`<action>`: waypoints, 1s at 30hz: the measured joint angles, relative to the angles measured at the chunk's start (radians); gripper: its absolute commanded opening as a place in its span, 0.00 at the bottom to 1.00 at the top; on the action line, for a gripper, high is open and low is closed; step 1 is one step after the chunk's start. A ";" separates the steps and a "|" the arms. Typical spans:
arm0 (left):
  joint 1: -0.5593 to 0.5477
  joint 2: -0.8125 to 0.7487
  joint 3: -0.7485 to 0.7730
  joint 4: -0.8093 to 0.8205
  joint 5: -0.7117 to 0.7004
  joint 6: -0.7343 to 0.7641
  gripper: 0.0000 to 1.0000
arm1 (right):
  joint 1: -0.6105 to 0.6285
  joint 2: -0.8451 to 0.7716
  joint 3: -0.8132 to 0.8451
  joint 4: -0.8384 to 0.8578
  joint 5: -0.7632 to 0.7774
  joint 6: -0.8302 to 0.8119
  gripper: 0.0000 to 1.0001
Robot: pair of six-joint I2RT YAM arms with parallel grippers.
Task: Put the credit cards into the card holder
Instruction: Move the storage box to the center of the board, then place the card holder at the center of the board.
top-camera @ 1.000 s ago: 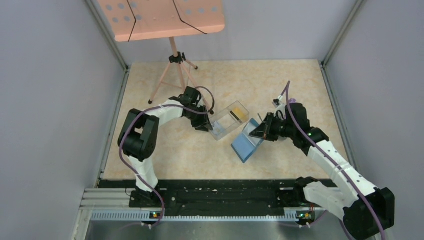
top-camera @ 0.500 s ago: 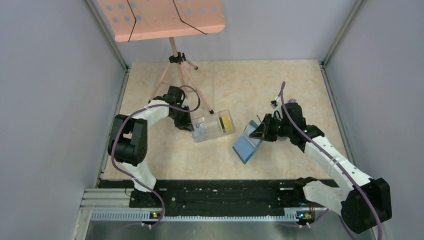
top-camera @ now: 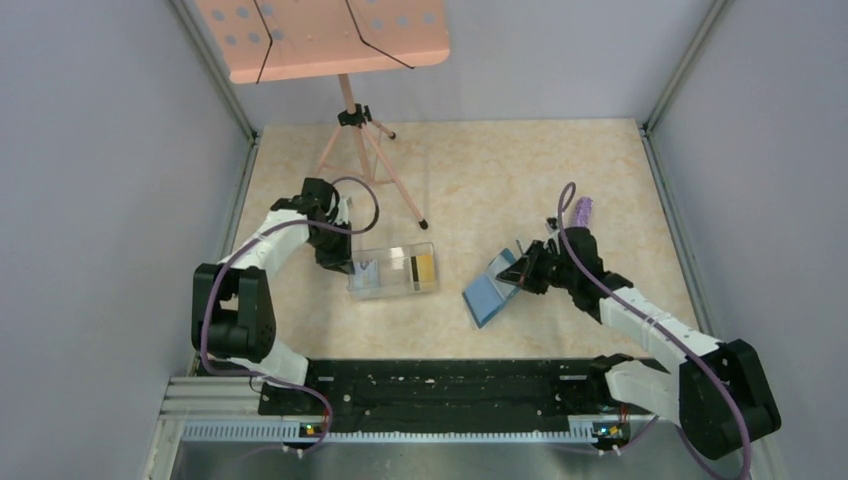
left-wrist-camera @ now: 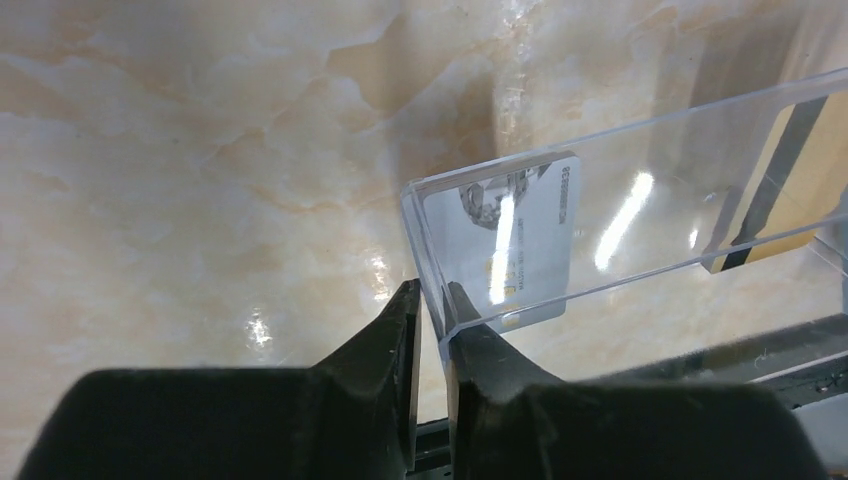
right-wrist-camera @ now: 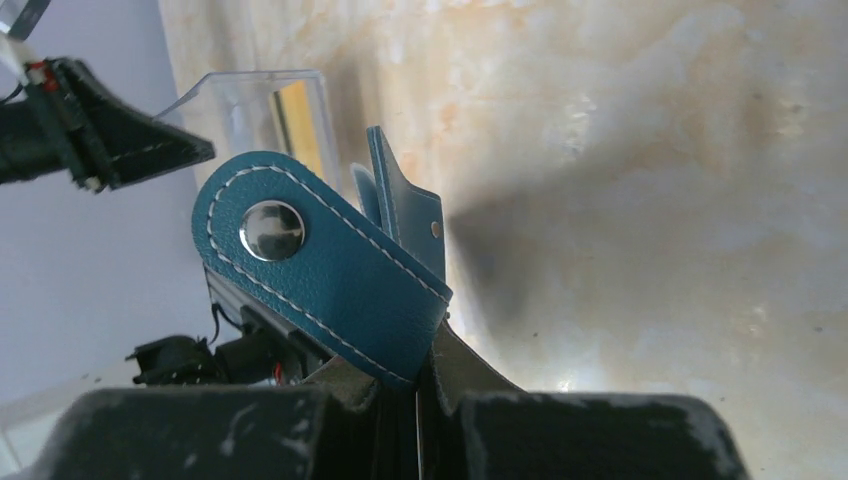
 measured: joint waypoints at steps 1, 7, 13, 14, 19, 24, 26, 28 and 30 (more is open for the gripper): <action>0.006 -0.008 -0.002 -0.005 -0.004 0.004 0.19 | 0.000 0.000 -0.025 0.026 0.013 0.017 0.00; 0.013 -0.016 -0.018 -0.013 -0.010 0.017 0.27 | 0.000 -0.028 -0.182 0.185 0.130 0.113 0.04; 0.013 -0.016 -0.022 -0.013 0.020 0.022 0.42 | 0.000 -0.098 -0.213 0.155 0.211 0.150 0.52; 0.013 -0.016 -0.022 -0.013 0.023 0.022 0.43 | 0.000 -0.114 -0.213 0.133 0.222 0.148 0.56; 0.013 -0.017 -0.021 -0.014 0.023 0.022 0.47 | 0.000 -0.227 -0.206 -0.058 0.286 0.151 0.72; 0.013 -0.027 -0.017 -0.022 0.006 0.022 0.47 | 0.000 -0.323 -0.135 -0.285 0.386 0.135 0.79; 0.013 -0.032 -0.010 -0.031 -0.003 0.024 0.48 | 0.000 -0.343 -0.089 -0.351 0.422 0.115 0.80; 0.013 -0.037 -0.003 -0.039 -0.014 0.026 0.48 | 0.000 -0.339 -0.037 -0.402 0.447 0.090 0.80; 0.013 -0.046 0.003 -0.042 -0.022 0.027 0.48 | 0.000 -0.326 0.008 -0.437 0.464 0.063 0.79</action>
